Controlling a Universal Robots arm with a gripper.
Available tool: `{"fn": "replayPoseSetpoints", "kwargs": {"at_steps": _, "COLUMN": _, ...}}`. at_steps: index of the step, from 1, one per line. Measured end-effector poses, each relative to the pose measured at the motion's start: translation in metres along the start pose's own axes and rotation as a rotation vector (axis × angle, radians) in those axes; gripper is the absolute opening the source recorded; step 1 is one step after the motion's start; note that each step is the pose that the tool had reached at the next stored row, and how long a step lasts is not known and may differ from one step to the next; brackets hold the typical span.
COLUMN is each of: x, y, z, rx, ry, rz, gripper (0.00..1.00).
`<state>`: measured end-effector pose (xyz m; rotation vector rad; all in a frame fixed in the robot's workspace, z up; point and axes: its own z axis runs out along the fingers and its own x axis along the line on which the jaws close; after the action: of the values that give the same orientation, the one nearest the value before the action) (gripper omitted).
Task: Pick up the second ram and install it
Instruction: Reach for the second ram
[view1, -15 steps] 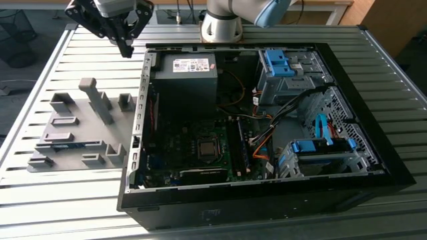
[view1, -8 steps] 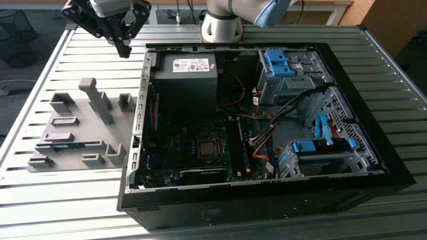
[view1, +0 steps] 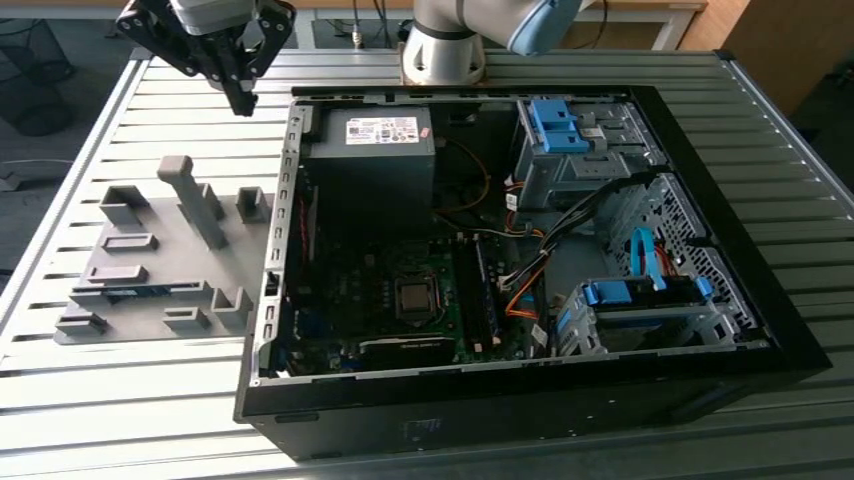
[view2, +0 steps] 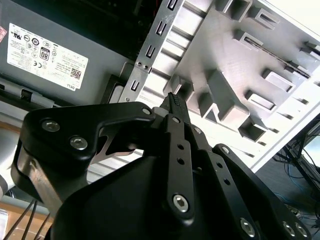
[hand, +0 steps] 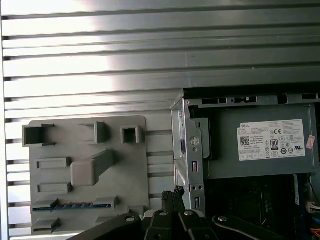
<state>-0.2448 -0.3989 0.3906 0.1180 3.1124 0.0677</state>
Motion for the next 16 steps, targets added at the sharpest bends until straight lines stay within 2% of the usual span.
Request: {"fn": "replayPoseSetpoints", "kwargs": {"at_steps": 16, "x": 0.0101, "y": -0.0008, "z": -0.0001, "rx": 0.0000, "ry": 0.0000, "rz": 0.000, "gripper": 0.11}}
